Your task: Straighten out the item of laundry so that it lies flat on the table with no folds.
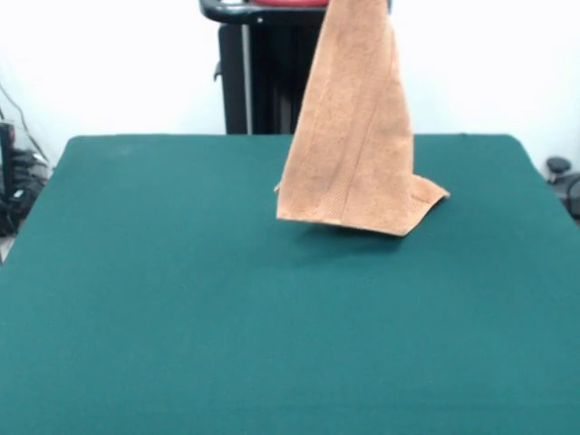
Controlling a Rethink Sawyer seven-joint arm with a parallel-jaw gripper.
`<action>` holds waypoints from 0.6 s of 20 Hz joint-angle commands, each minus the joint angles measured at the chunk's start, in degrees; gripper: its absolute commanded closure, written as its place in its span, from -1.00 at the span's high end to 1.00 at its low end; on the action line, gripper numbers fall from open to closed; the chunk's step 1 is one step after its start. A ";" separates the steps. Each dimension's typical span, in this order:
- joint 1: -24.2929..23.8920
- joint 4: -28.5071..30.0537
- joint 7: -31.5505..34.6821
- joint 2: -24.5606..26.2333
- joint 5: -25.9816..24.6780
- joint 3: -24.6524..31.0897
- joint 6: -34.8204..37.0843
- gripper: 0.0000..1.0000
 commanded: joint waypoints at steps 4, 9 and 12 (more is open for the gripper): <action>-3.20 8.34 3.40 0.27 -3.92 12.27 -3.54 -1.00; -4.02 8.81 4.49 0.08 -4.77 13.29 -4.41 -1.00; -4.46 8.90 5.15 -0.12 -5.46 13.70 -4.57 -1.00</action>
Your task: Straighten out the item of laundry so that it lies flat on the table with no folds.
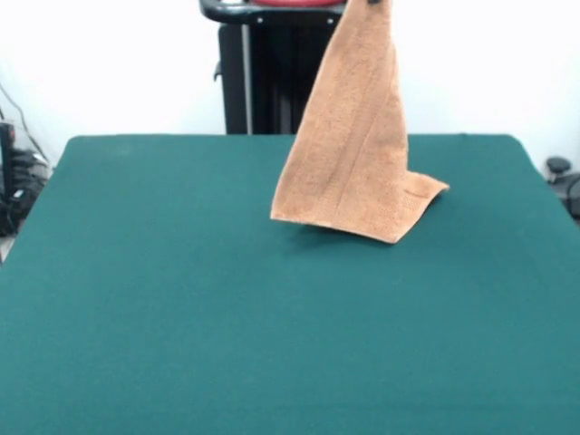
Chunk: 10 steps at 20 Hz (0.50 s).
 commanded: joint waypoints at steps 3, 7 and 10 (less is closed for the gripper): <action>-0.81 6.58 5.87 0.99 -2.58 7.49 -1.37 -1.00; -2.14 7.16 5.51 0.70 -2.78 8.72 -2.08 -1.00; -3.23 7.71 5.54 0.50 -2.94 9.99 -2.80 -1.00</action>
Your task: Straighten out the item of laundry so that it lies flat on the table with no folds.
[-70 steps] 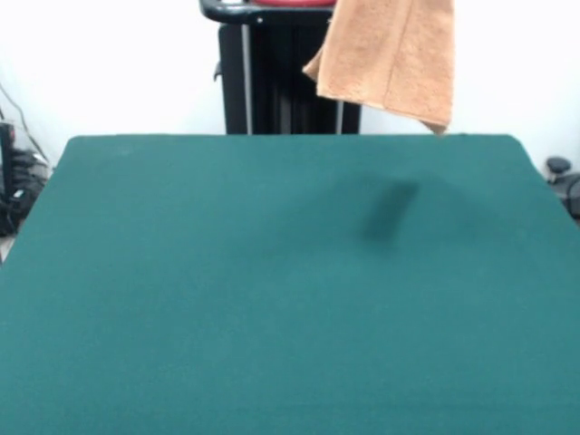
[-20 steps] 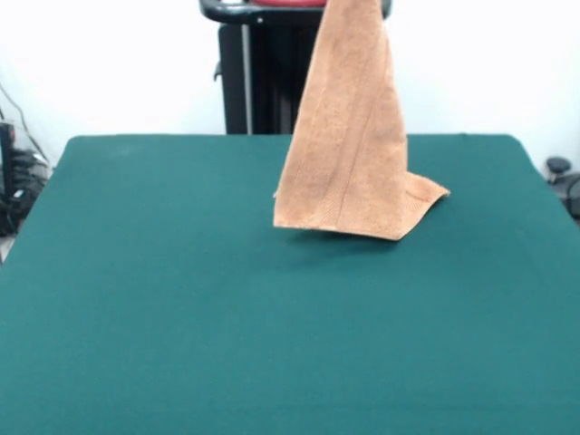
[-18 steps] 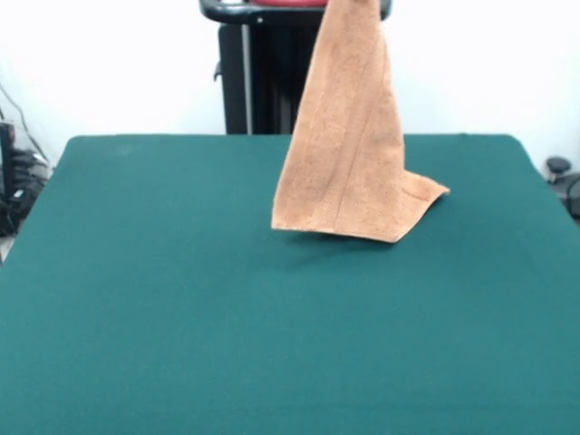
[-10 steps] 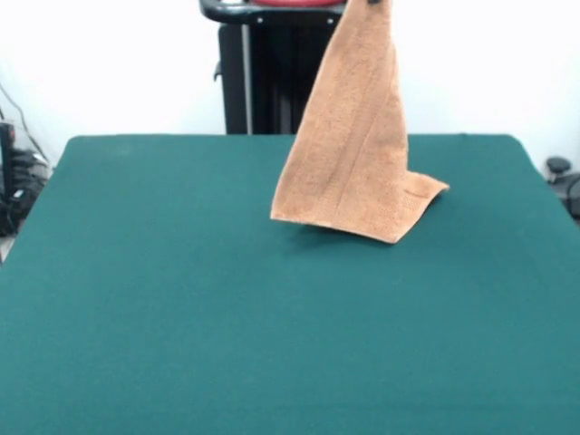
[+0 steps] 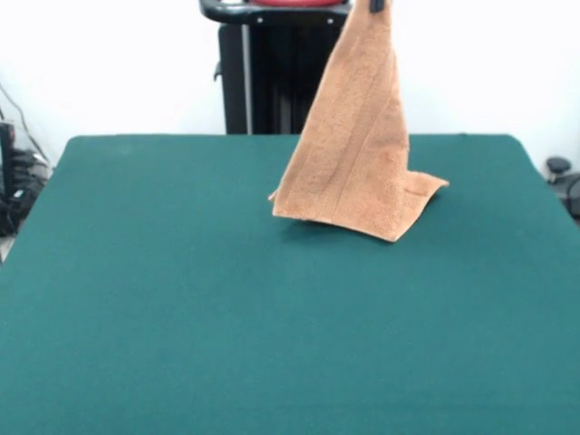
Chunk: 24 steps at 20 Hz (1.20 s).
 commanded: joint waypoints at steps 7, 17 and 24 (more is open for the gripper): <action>-1.94 7.83 6.85 0.59 -1.15 9.55 -4.57 -1.00; -3.46 8.82 7.47 -0.12 -1.93 11.02 -7.23 -1.00; -5.13 10.26 7.99 -0.72 -1.12 13.03 -8.63 -1.00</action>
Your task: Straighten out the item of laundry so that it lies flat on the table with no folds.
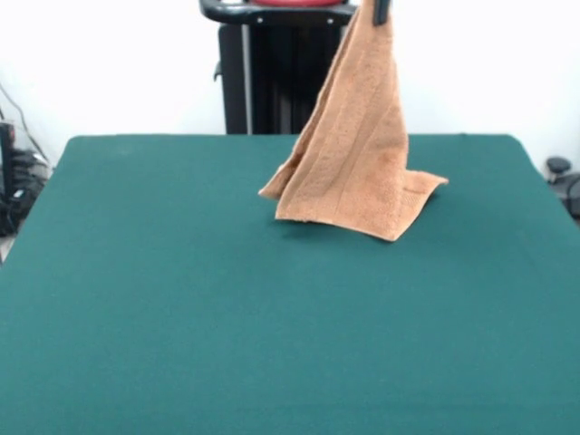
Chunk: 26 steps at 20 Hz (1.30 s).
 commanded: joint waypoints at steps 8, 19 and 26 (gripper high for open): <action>-2.91 7.41 7.88 0.49 -1.10 9.06 -3.99 -1.00; -3.84 7.07 7.66 0.98 -2.19 8.83 -2.43 -1.00; -4.17 7.87 9.64 2.99 -0.79 9.19 -3.25 -1.00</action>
